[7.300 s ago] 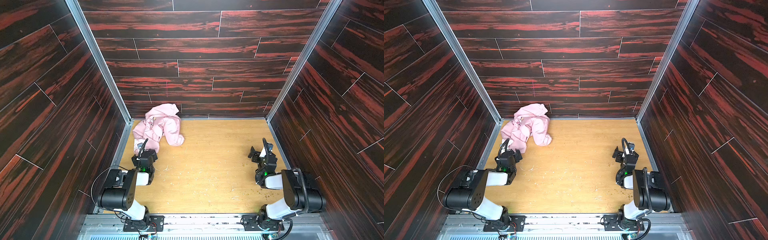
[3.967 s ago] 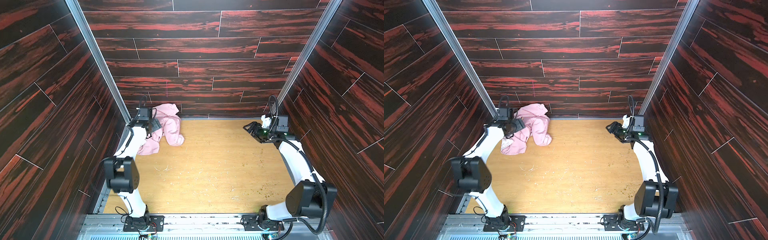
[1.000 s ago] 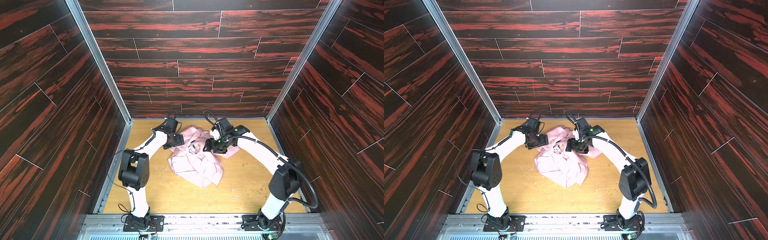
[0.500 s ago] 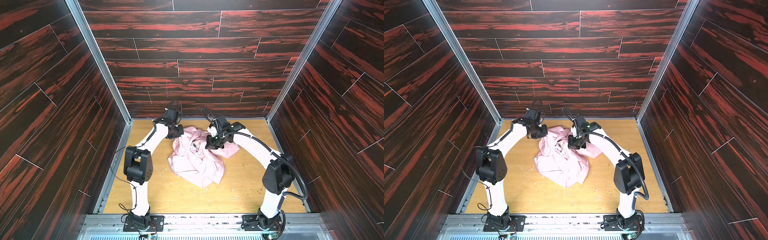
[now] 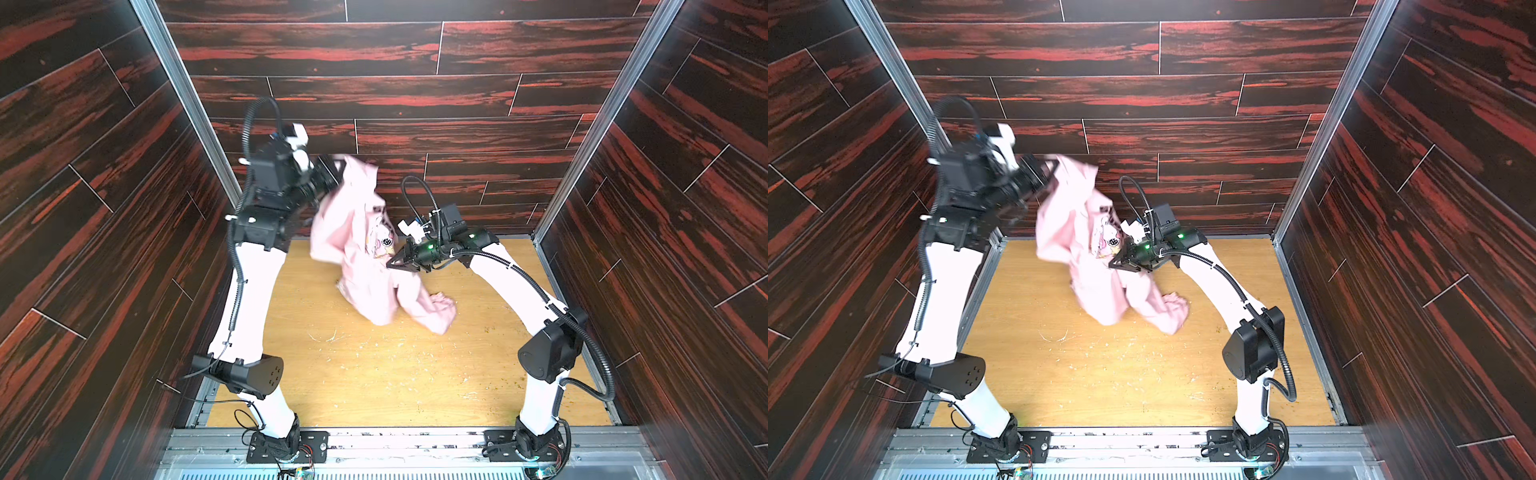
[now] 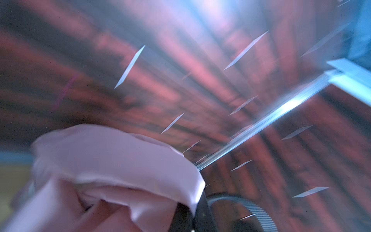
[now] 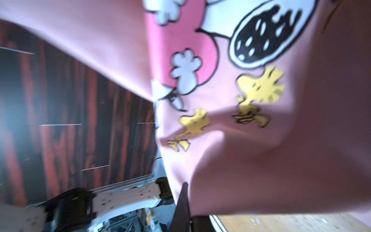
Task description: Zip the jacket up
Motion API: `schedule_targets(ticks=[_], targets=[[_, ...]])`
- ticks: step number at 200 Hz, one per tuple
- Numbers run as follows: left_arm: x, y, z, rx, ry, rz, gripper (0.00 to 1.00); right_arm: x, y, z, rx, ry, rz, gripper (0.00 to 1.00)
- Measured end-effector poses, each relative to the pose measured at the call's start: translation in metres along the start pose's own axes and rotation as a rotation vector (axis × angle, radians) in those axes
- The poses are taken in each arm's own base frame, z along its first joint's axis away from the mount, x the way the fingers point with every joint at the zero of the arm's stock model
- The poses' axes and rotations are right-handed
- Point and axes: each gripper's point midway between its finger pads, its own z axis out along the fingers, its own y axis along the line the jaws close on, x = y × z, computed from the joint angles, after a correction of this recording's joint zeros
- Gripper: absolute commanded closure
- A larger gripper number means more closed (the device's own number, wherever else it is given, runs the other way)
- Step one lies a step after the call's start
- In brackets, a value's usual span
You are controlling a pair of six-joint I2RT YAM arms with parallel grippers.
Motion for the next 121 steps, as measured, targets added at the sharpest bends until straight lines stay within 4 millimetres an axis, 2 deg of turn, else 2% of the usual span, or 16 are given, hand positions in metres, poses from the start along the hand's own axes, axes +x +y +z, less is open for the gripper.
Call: schedule_targets(ticks=[12,24,38,52,69,82,91,103,115,121], targets=[[-0.020,-0.031,-0.010,0.088,-0.051,-0.004,1.00,0.002,0.001,0.001,-0.022,0.005,0.001,1.00],[-0.029,-0.051,-0.016,0.148,-0.075,-0.009,1.00,0.010,-0.011,0.002,-0.020,0.014,0.028,1.00],[-0.027,-0.061,-0.018,0.177,-0.067,-0.019,1.00,0.023,-0.041,-0.002,0.001,0.020,0.104,1.00],[-0.012,-0.053,-0.008,0.159,-0.020,-0.037,1.00,0.038,-0.091,-0.015,0.038,0.005,0.226,1.00],[0.033,-0.025,0.017,0.086,0.097,-0.078,1.00,0.050,-0.152,-0.039,0.090,-0.046,0.373,1.00],[0.079,0.004,0.039,0.014,0.202,-0.111,1.00,0.061,-0.197,-0.061,0.141,-0.090,0.493,1.00],[0.115,0.026,0.050,-0.040,0.275,-0.134,1.00,0.069,-0.221,-0.073,0.176,-0.111,0.557,0.94],[0.162,0.054,0.059,-0.113,0.367,-0.160,1.00,0.078,-0.239,-0.082,0.217,-0.120,0.607,0.79],[0.202,0.080,0.059,-0.186,0.442,-0.184,1.00,0.083,-0.244,-0.086,0.249,-0.118,0.618,0.64],[0.221,0.092,0.057,-0.219,0.478,-0.195,0.94,0.085,-0.244,-0.088,0.263,-0.117,0.607,0.58]])
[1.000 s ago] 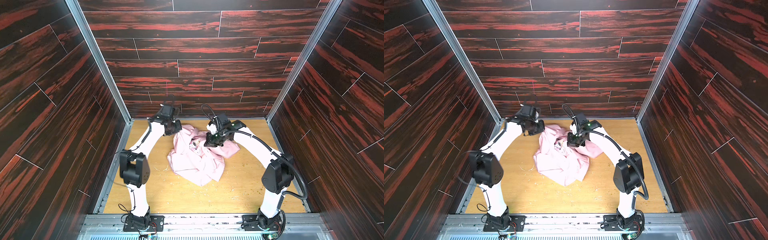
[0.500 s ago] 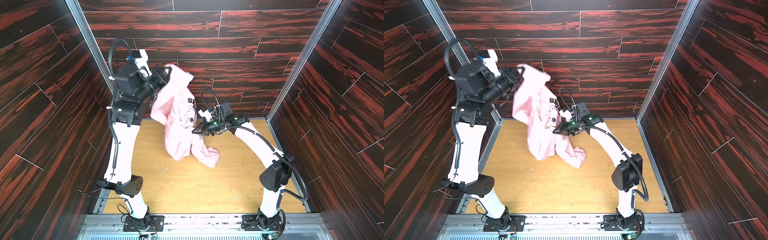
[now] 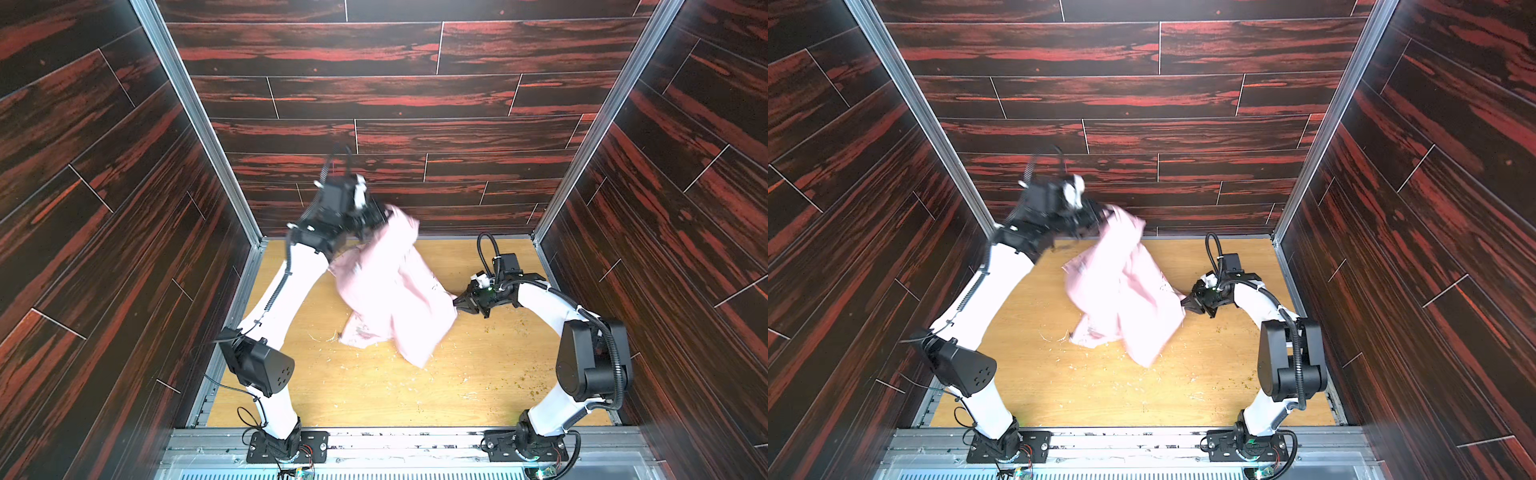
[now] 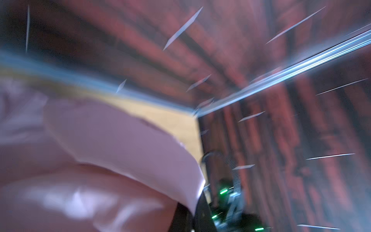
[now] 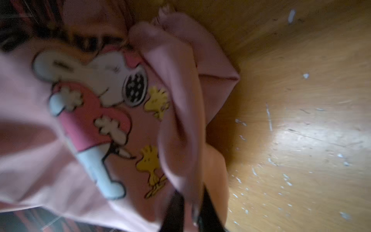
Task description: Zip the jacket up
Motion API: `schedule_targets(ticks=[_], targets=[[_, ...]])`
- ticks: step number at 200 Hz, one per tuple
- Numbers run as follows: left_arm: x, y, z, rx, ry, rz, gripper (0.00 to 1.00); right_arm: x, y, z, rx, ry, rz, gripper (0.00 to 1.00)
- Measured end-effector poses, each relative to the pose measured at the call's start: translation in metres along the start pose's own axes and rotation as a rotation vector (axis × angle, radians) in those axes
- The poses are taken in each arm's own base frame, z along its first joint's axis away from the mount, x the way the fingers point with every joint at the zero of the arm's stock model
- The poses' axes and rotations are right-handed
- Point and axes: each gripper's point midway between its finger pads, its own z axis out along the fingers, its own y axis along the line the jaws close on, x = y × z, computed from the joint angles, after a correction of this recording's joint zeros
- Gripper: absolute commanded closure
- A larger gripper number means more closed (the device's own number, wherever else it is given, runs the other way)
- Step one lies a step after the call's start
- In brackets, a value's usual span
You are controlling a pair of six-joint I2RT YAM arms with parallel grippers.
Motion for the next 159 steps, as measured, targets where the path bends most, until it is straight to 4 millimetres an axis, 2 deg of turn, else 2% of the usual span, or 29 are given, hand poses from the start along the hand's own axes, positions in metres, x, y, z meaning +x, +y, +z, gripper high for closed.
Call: schedule_targets(ticks=[14,24,41,52,84,106,114,133,145,159], targets=[[0.028,0.027,0.009,-0.063,0.055,-0.024,0.80,0.002,0.002,-0.006,0.028,-0.018,-0.019,0.48],[0.039,0.042,0.008,-0.101,0.071,-0.046,0.64,0.002,0.006,-0.013,0.040,-0.039,-0.048,0.44],[0.042,0.052,-0.006,-0.137,0.055,-0.030,0.43,-0.003,0.017,-0.027,0.055,-0.085,-0.081,0.41],[0.036,0.048,-0.017,-0.139,0.025,-0.024,0.35,-0.007,0.025,-0.035,0.067,-0.116,-0.104,0.40],[0.012,0.032,-0.061,-0.139,-0.092,0.037,0.27,-0.015,0.053,-0.053,0.138,-0.205,-0.196,0.40],[0.000,0.044,-0.081,-0.188,-0.142,0.031,0.26,-0.005,0.092,-0.061,0.168,-0.249,-0.309,0.38],[-0.004,0.056,-0.085,-0.216,-0.155,0.014,0.26,0.001,0.108,-0.063,0.167,-0.264,-0.355,0.37],[-0.006,0.101,-0.088,-0.308,-0.156,-0.054,0.24,0.021,0.142,-0.059,0.147,-0.263,-0.448,0.35],[0.001,0.134,-0.086,-0.371,-0.134,-0.109,0.23,0.036,0.156,-0.047,0.133,-0.231,-0.493,0.34],[0.011,0.163,-0.082,-0.418,-0.104,-0.165,0.23,0.054,0.159,-0.023,0.143,-0.167,-0.526,0.32]])
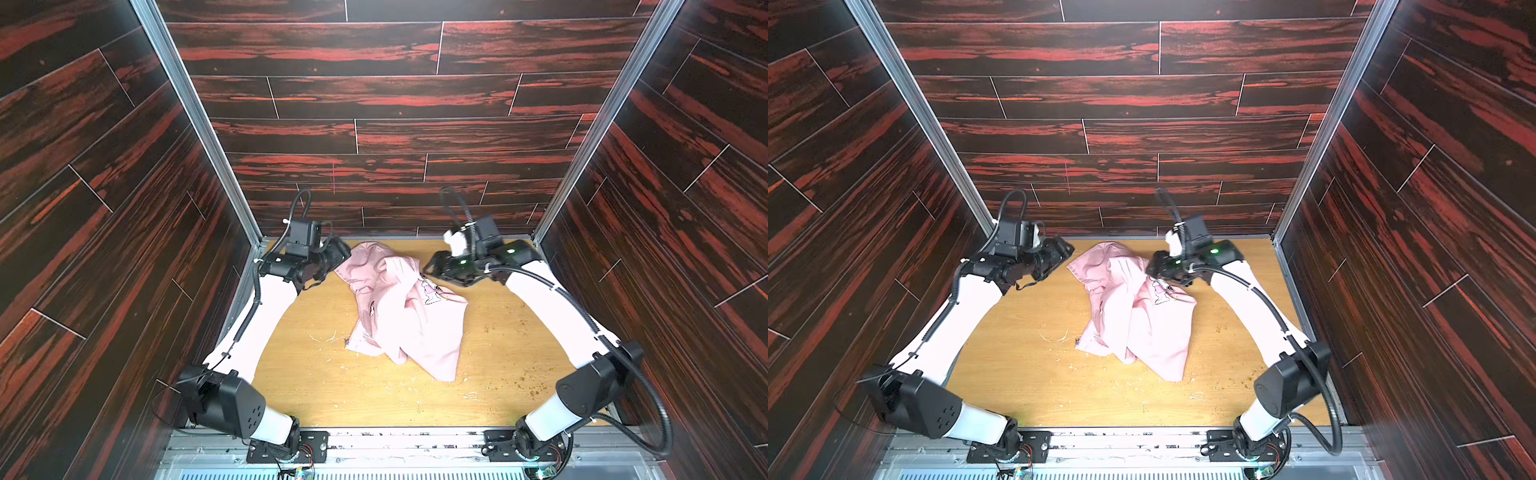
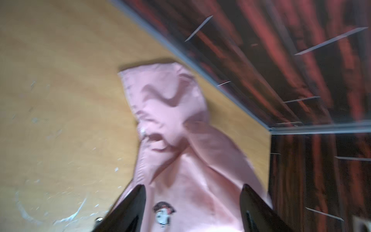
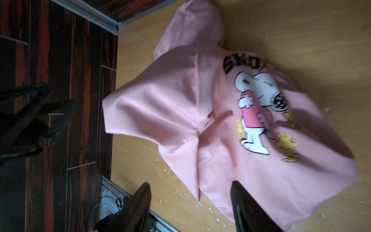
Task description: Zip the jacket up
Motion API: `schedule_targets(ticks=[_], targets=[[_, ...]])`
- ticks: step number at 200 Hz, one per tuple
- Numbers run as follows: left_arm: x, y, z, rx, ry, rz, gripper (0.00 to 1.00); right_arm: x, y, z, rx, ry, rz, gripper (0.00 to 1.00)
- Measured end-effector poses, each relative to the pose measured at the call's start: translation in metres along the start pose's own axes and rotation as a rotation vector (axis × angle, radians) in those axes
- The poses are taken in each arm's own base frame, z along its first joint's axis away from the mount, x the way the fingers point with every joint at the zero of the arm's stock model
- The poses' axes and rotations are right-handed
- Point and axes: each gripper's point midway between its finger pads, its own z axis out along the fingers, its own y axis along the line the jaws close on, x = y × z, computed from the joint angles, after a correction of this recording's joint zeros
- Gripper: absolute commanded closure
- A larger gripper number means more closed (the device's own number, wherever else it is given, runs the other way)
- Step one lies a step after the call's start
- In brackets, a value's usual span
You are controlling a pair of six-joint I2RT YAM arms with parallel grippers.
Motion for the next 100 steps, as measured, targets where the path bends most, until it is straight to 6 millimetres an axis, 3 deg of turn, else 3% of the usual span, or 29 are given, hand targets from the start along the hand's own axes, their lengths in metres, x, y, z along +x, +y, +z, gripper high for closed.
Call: schedule_targets(ticks=[17,49,86,100], targets=[[0.014,0.022,0.019,-0.036,0.055,-0.046,0.23,0.026,0.011,0.029,0.003,0.090,-0.036,0.30],[0.034,0.037,0.046,-0.033,0.128,-0.095,0.23,0.070,0.017,0.076,0.027,0.249,-0.089,0.29],[0.050,0.043,0.071,-0.014,0.203,-0.129,0.24,0.091,0.000,0.108,0.093,0.343,-0.105,0.31],[0.057,0.048,0.075,-0.017,0.223,-0.140,0.24,0.094,-0.006,0.117,0.110,0.361,-0.106,0.38]])
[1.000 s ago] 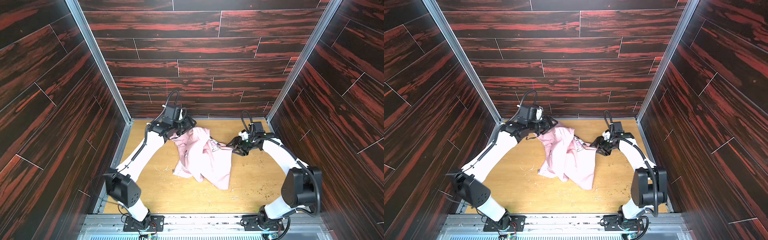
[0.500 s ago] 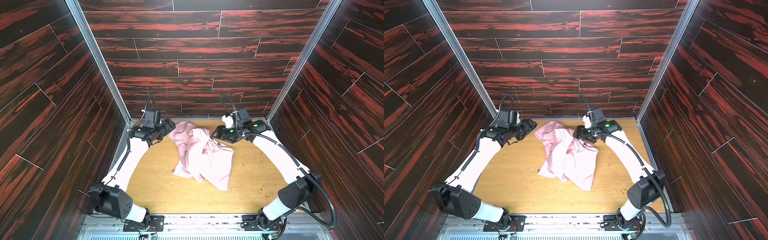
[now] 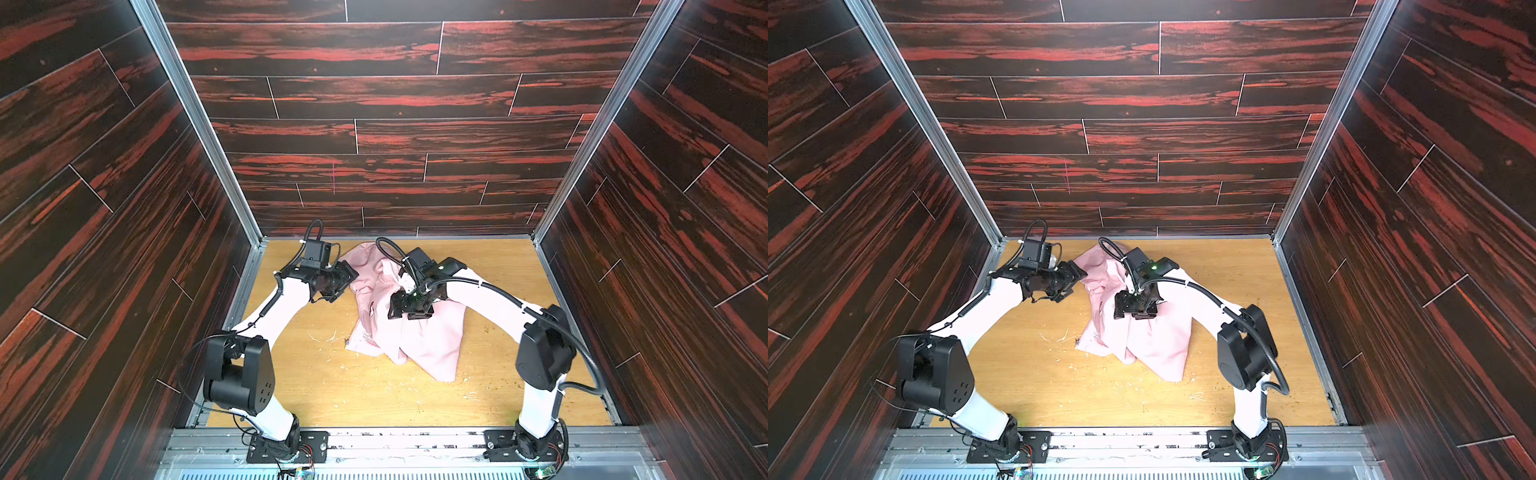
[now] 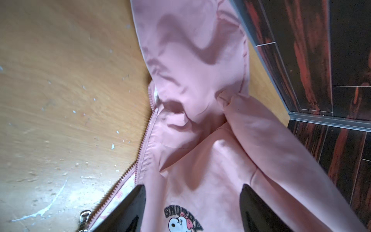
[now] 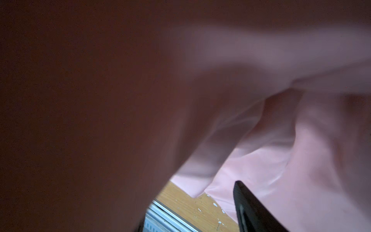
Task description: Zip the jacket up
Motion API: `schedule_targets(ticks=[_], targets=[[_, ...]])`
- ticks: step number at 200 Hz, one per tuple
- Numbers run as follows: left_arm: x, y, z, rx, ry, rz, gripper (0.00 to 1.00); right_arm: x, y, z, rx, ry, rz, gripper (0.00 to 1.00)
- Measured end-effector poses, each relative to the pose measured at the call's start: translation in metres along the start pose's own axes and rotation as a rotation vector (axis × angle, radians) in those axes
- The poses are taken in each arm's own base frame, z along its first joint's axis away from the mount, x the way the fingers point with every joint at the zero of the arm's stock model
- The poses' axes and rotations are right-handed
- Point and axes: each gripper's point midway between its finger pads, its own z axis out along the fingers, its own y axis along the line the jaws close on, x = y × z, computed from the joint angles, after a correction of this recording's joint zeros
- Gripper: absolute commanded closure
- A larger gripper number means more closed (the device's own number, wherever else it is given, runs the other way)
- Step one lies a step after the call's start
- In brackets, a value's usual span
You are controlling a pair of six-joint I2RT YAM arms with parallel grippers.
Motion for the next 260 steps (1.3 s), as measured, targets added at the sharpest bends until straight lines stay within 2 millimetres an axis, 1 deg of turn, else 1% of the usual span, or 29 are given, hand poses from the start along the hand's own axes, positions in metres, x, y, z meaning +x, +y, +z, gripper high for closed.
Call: schedule_targets(ticks=[14,36,51,59,70,109,121,130,147,161,175,182,189,193,199,200,205,216,228,235,244,247,250,260], targets=[[0.003,0.003,0.002,-0.002,0.014,-0.009,0.24,0.000,-0.004,0.008,0.013,0.016,0.000,0.46],[0.003,0.001,0.004,0.010,0.014,-0.007,0.24,-0.004,-0.005,0.017,0.021,0.025,-0.016,0.71],[0.002,0.000,0.004,0.013,0.013,-0.006,0.24,-0.009,-0.004,0.016,0.026,0.017,-0.030,0.87],[0.002,0.000,0.004,0.014,0.013,-0.006,0.24,-0.011,-0.003,0.014,0.024,0.010,-0.032,0.93],[0.002,0.000,0.005,0.015,0.012,-0.005,0.24,-0.015,0.001,0.010,0.020,-0.003,-0.043,1.00],[-0.001,0.000,0.004,0.017,0.005,-0.007,0.24,-0.024,0.011,-0.002,-0.007,-0.040,-0.063,1.00],[-0.002,0.001,0.004,0.016,0.003,-0.009,0.24,-0.024,0.015,-0.010,-0.023,-0.051,-0.068,1.00],[-0.003,0.002,0.004,0.016,0.001,-0.011,0.24,-0.025,0.018,-0.019,-0.041,-0.063,-0.069,1.00],[-0.005,0.002,0.003,0.016,-0.003,-0.012,0.24,-0.027,0.023,-0.047,-0.090,-0.104,-0.068,1.00],[-0.006,0.001,0.002,0.018,-0.006,-0.010,0.24,-0.033,0.022,-0.081,-0.135,-0.164,-0.058,1.00],[-0.009,-0.002,0.001,0.023,-0.011,-0.007,0.24,-0.039,0.017,-0.116,-0.184,-0.227,-0.041,1.00],[-0.010,-0.004,0.000,0.027,-0.014,-0.003,0.24,-0.042,0.012,-0.136,-0.211,-0.266,-0.026,1.00],[-0.011,-0.006,0.000,0.031,-0.017,0.001,0.24,-0.043,0.006,-0.152,-0.233,-0.297,-0.012,1.00],[-0.012,-0.006,-0.001,0.032,-0.018,0.002,0.24,-0.043,0.000,-0.163,-0.249,-0.317,0.005,1.00],[-0.012,-0.008,-0.001,0.035,-0.019,0.004,0.24,-0.043,-0.007,-0.174,-0.262,-0.338,0.021,1.00],[-0.013,-0.008,-0.002,0.036,-0.020,0.004,0.24,-0.043,-0.011,-0.178,-0.266,-0.346,0.031,1.00],[-0.013,-0.009,-0.002,0.038,-0.021,0.005,0.24,-0.041,-0.018,-0.185,-0.274,-0.361,0.046,1.00],[-0.013,-0.009,-0.002,0.039,-0.022,0.008,0.24,-0.038,-0.041,-0.200,-0.290,-0.395,0.101,1.00],[-0.013,-0.009,-0.002,0.039,-0.021,0.009,0.23,-0.033,-0.069,-0.205,-0.286,-0.411,0.176,1.00],[-0.013,-0.009,-0.002,0.040,-0.019,0.009,0.23,-0.030,-0.089,-0.203,-0.274,-0.411,0.229,0.98],[-0.012,-0.010,-0.002,0.043,-0.016,0.009,0.23,-0.026,-0.114,-0.196,-0.242,-0.402,0.300,0.97],[-0.012,-0.010,-0.002,0.044,-0.014,0.009,0.23,-0.025,-0.120,-0.193,-0.236,-0.398,0.316,0.96],[-0.012,-0.010,-0.002,0.045,-0.013,0.010,0.23,-0.023,-0.129,-0.189,-0.222,-0.391,0.340,0.94],[-0.010,-0.011,-0.001,0.048,-0.007,0.011,0.23,-0.016,-0.150,-0.177,-0.189,-0.362,0.410,0.82]])
